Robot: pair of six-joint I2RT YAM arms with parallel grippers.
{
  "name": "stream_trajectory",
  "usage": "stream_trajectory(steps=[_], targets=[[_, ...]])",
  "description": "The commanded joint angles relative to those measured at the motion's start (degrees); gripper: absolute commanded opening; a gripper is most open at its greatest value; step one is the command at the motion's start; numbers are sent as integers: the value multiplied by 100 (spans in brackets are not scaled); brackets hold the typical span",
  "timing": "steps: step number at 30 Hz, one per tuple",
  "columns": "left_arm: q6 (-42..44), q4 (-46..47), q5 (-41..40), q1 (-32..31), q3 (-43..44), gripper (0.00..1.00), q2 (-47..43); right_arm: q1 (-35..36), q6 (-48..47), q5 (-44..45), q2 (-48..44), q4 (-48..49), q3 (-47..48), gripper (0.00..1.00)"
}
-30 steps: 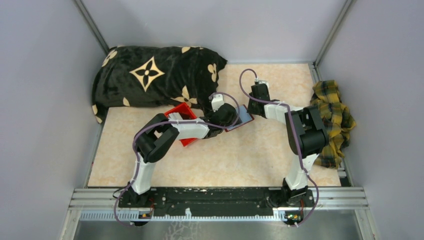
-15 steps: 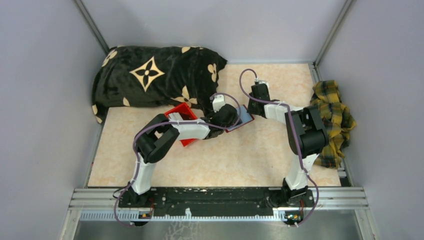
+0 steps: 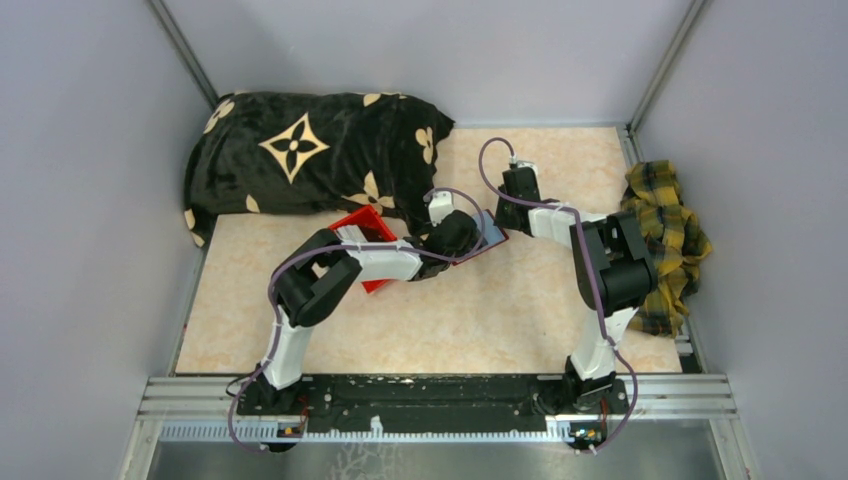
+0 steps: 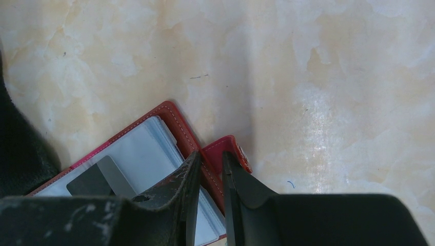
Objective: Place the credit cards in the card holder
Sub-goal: Insert the credit card into the card holder.
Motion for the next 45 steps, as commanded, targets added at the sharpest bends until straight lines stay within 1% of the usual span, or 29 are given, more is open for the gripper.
stream_trajectory(steps=[1,15,29,32,35,36,40,43,45], targets=[[-20,108,15,-35,156,13,159,-47,-37,-108,122,143,175,22],[125,313,-124,-37,368,15,247,-43,-48,-132,130,139,176,22],[168,399,-30,-69,649,15,427,-43,-55,-174,129,97,176,22],[174,354,-68,-80,630,15,384,-45,-64,-156,127,92,181,22],[195,435,-181,-78,431,15,213,-43,-59,-162,116,92,184,23],[220,483,-194,-78,350,17,148,-43,-69,-170,115,92,183,23],[233,535,-215,-83,138,29,-5,-43,-72,-185,104,92,170,23],[209,519,-200,-78,71,34,-15,-41,-72,-182,81,92,149,23],[162,539,-189,-81,25,35,-14,-35,-75,-182,86,92,141,23]])
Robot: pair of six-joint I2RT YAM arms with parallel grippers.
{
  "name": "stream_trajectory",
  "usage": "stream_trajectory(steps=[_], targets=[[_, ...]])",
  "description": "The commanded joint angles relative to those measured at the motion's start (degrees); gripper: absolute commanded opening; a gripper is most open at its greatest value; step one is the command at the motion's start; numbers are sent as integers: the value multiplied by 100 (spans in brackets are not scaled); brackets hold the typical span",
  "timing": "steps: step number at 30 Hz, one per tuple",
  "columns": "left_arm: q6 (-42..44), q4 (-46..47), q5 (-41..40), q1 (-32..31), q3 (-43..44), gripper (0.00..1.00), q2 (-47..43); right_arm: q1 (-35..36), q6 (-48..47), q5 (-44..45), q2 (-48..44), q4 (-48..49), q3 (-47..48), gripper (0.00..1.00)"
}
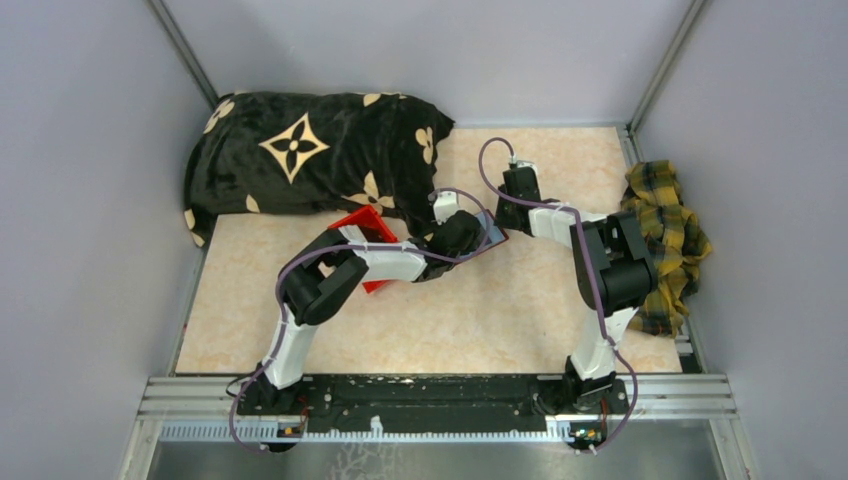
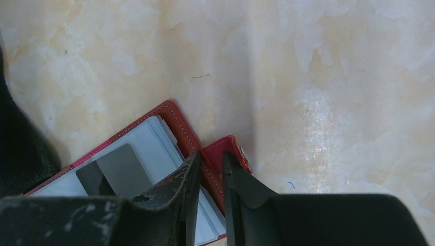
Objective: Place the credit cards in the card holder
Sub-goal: Insert the credit card into the card holder.
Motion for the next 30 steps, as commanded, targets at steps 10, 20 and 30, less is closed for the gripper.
stream_trajectory(steps=[10,20,30], targets=[[11,179,-15,-32,44,37,-103,-17,-41,-129,109,114,127,23],[25,96,85,-31,548,38,154,1,-40,-125,143,117,141,23],[1,85,-36,-69,281,36,-74,2,-48,-130,121,142,113,23]])
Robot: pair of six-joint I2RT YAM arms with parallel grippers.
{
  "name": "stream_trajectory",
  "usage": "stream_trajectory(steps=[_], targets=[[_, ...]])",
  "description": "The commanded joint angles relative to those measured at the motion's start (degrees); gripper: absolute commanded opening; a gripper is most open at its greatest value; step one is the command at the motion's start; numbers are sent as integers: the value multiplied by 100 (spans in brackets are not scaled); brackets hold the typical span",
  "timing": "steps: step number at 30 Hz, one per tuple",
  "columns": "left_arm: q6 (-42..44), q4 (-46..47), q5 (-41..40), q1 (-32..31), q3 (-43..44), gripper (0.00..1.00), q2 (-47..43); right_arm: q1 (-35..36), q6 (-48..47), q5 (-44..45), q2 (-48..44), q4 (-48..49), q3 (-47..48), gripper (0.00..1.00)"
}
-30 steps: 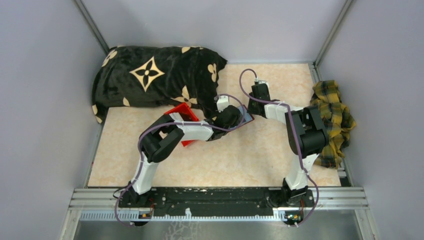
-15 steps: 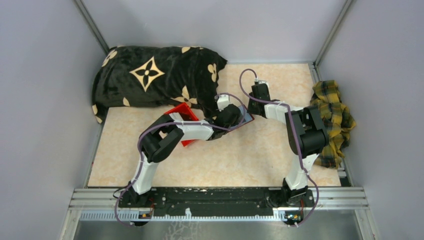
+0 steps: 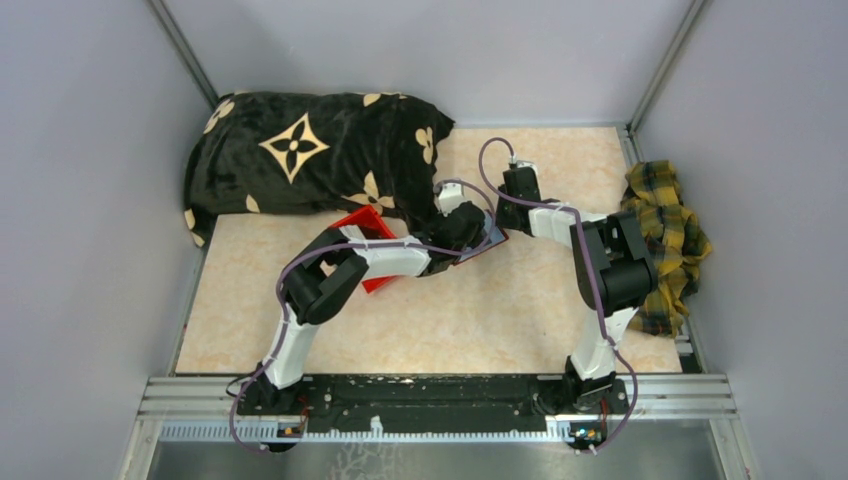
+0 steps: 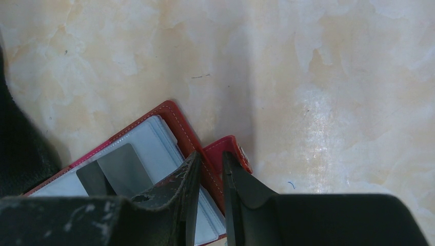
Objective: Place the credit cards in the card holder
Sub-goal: Insert the credit card into the card holder.
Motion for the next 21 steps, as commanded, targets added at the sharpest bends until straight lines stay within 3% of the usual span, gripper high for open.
stream_trajectory(steps=[1,15,21], targets=[[4,98,-108,-75,-291,35,-220,5,-46,-123,117,140,117,23],[-4,216,-292,-88,-1043,27,-627,7,-46,-124,86,147,79,23],[41,208,-292,-83,-1094,20,-612,3,-46,-123,103,156,71,23]])
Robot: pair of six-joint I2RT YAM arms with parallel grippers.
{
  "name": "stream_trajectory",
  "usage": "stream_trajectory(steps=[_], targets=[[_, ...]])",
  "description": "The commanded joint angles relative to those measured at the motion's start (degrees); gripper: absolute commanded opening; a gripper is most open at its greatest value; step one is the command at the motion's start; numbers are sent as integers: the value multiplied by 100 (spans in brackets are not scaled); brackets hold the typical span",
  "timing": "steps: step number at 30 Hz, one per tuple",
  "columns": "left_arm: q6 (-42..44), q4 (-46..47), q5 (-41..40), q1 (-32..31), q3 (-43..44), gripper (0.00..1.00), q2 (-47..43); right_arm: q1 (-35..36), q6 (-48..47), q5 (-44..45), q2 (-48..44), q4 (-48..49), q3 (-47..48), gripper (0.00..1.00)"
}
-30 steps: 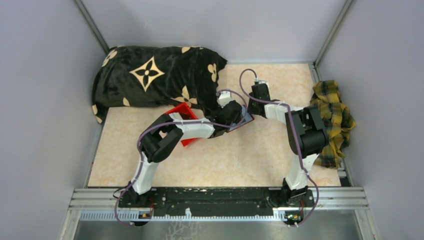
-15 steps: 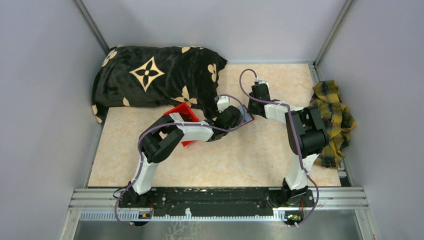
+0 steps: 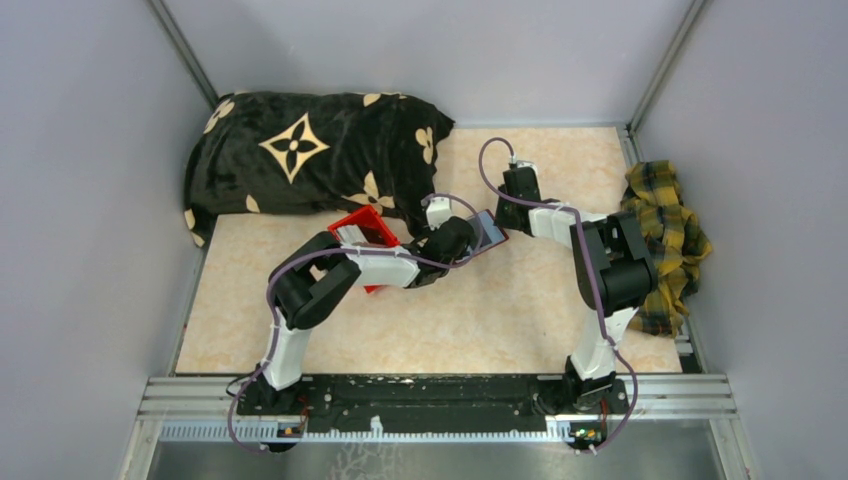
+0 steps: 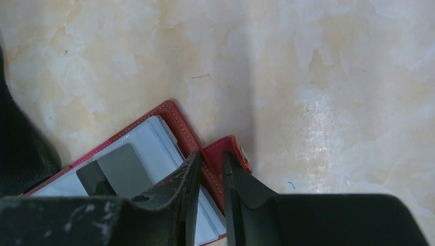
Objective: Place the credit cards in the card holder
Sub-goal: Insert the credit card into the card holder.
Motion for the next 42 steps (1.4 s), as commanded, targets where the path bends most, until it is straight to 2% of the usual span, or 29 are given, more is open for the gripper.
stream_trajectory(steps=[1,5,20,25,28,35,42], targets=[[77,109,-91,-45,-61,18,-160,3,-44,-123,103,159,71,23],[227,27,-64,-51,51,15,-59,8,-44,-123,124,156,91,23],[759,-507,137,-79,850,15,527,6,-35,-135,157,142,104,23],[737,-448,-14,-116,703,14,412,6,-35,-141,162,160,104,23],[790,-97,-96,-137,453,14,225,5,-35,-149,173,171,96,23],[995,311,-317,-227,163,29,-25,3,-35,-162,175,172,86,23],[1017,296,-422,-239,35,25,-64,6,-44,-150,131,155,82,23]])
